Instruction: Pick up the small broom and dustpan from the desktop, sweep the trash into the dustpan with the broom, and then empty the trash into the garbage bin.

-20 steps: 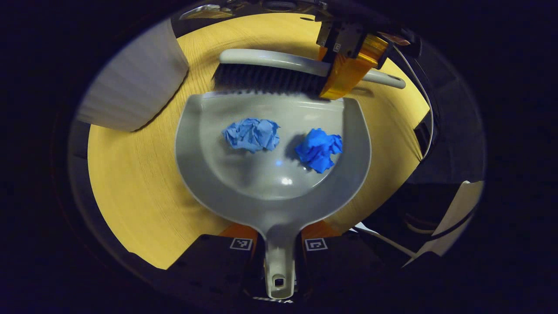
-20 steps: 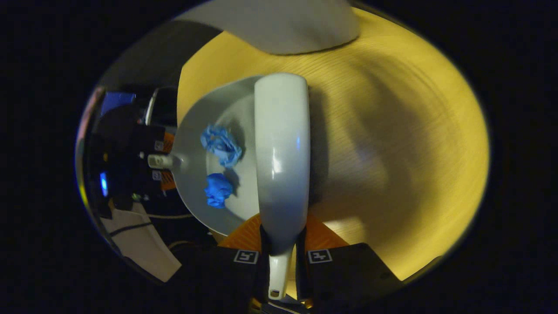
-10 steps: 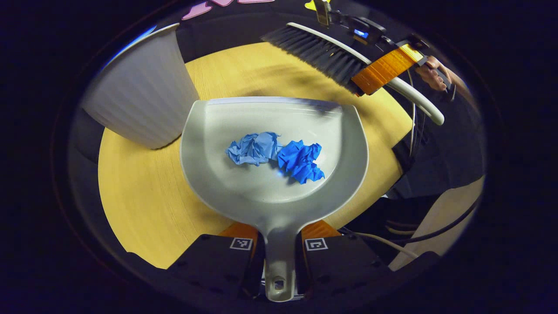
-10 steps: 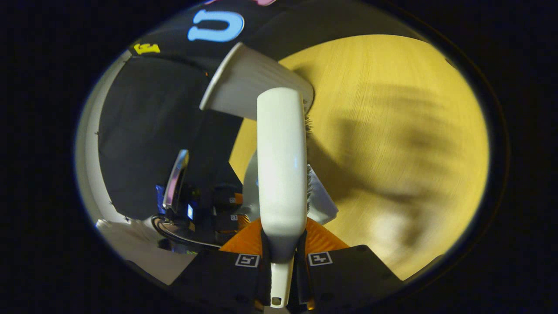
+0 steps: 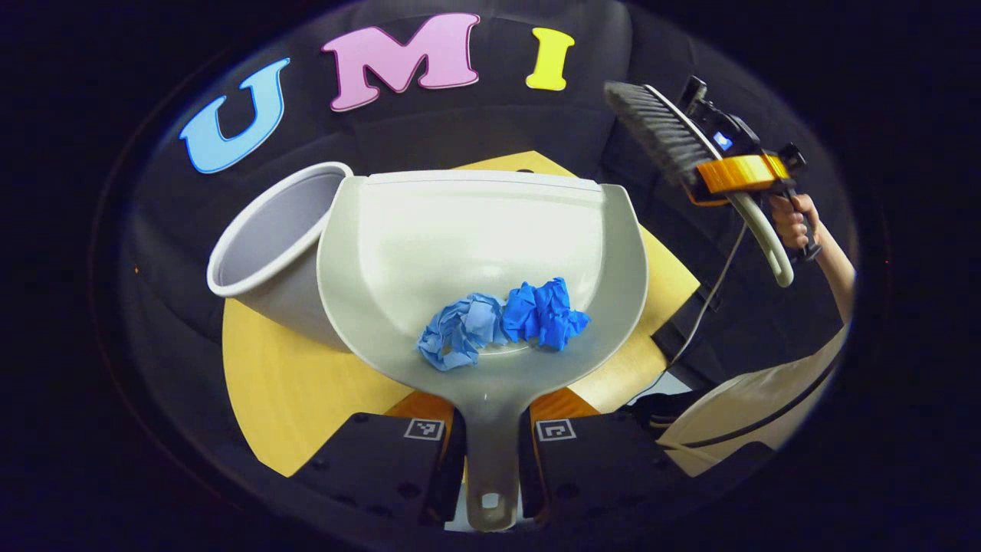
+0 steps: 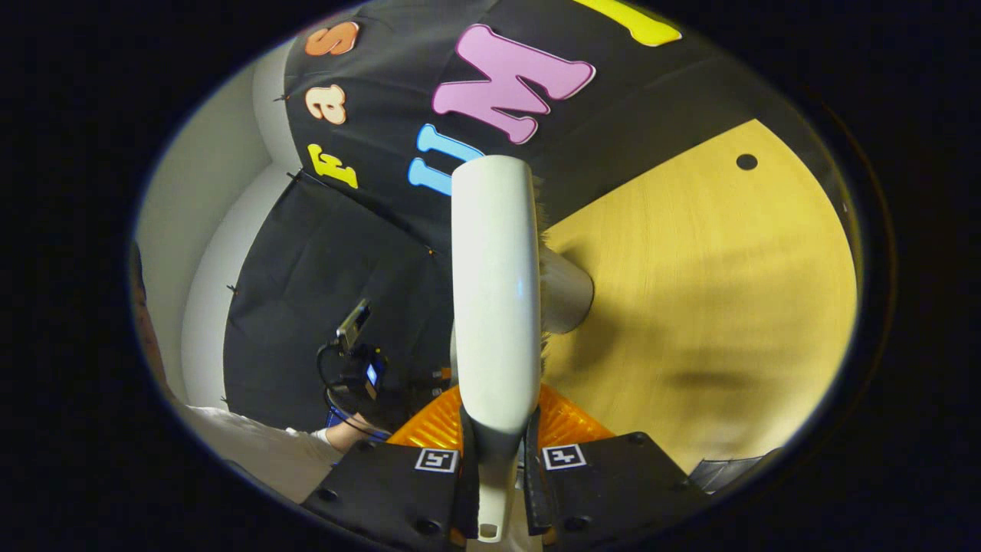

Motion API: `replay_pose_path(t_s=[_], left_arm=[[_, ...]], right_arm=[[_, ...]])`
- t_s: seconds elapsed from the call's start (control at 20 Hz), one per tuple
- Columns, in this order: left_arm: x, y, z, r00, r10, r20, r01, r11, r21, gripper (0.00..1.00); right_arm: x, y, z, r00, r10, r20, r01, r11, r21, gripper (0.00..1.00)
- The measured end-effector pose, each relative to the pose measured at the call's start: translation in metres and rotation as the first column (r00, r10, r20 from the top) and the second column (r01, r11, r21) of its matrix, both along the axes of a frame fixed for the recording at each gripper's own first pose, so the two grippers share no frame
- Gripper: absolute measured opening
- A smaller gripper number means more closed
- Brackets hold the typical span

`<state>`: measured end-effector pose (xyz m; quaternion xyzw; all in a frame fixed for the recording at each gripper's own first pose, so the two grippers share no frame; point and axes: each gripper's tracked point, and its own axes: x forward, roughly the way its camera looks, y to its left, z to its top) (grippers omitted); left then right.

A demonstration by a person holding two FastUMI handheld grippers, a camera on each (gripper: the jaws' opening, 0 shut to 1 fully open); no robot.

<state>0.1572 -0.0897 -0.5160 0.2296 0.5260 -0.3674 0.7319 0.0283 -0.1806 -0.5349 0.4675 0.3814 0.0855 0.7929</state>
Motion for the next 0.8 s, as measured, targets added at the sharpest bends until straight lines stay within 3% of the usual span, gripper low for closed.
replay_pose_path(t_s=[0.25,0.4,0.6,0.8], left_arm=[[0.108,0.032,0.039,0.973,-0.01,0.229,-0.034,0.982,0.188,0.27],[0.163,0.061,0.054,0.948,-0.062,0.311,-0.053,0.935,0.35,0.27],[0.219,0.106,0.067,0.927,-0.15,0.344,-0.064,0.84,0.539,0.27],[0.252,0.135,0.077,0.912,-0.269,0.309,-0.027,0.713,0.701,0.27]], right_arm=[[-0.003,-0.008,0.002,0.999,-0.033,0.024,0.034,0.999,-0.028,0.25],[-0.01,-0.01,0.003,0.999,-0.03,0.034,0.031,0.999,-0.016,0.25],[-0.004,-0.011,-0.007,0.999,-0.046,0.025,0.046,0.999,0.002,0.25],[-0.006,-0.01,-0.01,0.999,-0.038,0.015,0.038,0.999,-0.005,0.25]])
